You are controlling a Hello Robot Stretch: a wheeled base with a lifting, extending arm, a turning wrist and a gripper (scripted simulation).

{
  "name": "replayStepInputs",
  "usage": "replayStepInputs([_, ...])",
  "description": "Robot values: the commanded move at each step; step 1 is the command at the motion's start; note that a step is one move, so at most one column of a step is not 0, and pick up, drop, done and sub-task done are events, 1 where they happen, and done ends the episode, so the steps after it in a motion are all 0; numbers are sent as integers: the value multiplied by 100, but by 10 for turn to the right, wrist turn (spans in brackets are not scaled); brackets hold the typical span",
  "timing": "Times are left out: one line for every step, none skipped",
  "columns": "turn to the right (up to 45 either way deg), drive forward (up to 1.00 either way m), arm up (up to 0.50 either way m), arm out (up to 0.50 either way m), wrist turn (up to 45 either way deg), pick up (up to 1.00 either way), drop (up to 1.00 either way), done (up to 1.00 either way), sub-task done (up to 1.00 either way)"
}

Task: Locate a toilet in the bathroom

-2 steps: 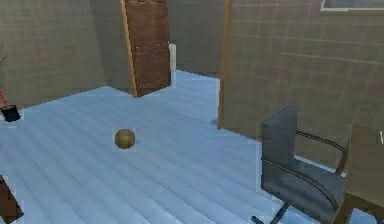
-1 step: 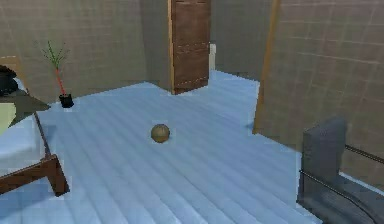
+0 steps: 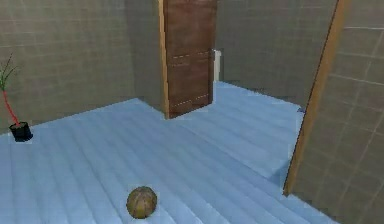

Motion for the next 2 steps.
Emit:
replayStepInputs([-60, 0, 0, 0, 0, 0, 0, 0, 0])
replayStepInputs([0, 15, 0, 0, 0, 0, 0, 0, 0])
